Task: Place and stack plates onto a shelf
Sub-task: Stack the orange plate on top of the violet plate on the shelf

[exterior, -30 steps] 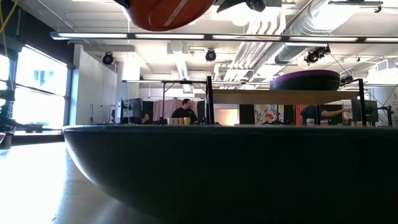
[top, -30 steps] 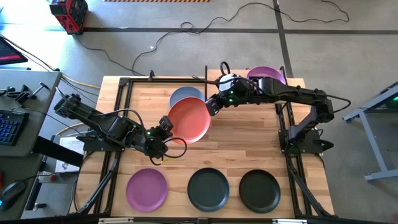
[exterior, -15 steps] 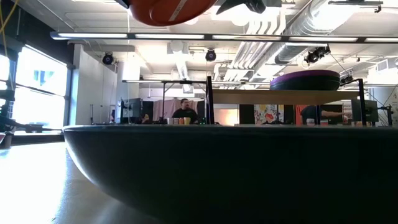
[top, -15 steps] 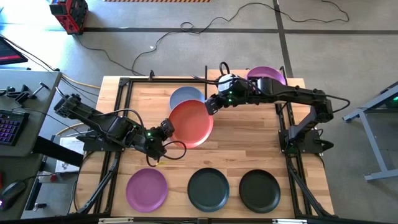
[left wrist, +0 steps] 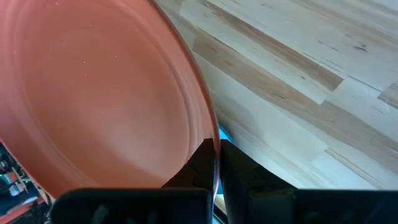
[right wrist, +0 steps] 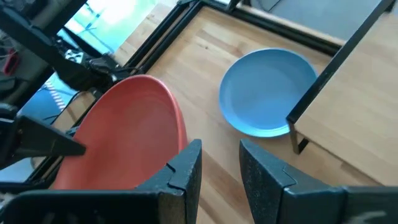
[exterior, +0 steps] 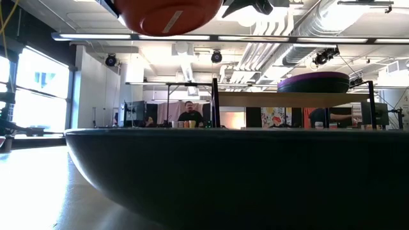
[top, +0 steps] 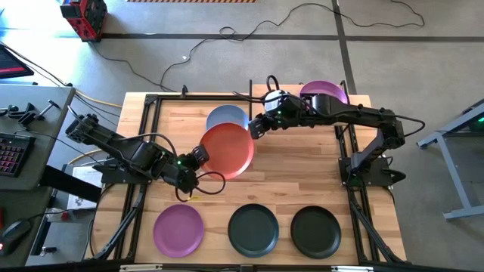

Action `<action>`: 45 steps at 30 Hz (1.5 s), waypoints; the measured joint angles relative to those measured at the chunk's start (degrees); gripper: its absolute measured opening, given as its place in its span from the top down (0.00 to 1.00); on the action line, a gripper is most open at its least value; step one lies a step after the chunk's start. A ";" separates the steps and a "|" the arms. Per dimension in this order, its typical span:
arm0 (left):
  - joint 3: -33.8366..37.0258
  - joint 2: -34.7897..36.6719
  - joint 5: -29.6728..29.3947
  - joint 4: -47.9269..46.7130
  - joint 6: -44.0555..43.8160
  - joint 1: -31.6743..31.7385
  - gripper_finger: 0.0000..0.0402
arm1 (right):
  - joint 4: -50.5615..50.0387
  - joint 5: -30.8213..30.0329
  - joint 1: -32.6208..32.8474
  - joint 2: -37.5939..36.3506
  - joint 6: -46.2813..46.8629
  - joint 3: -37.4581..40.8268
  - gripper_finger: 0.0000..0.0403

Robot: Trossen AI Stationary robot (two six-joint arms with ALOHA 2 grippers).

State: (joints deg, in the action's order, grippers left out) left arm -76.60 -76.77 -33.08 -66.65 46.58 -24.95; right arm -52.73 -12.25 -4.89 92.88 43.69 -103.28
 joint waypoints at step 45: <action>0.02 -3.94 -0.72 0.79 -1.18 5.46 0.94 | -2.80 3.72 2.64 4.33 6.17 0.02 0.99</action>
State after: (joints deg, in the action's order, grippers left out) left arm -76.58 -80.71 -33.80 -65.86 45.40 -19.49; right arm -55.53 -8.54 -2.24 97.21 49.85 -103.26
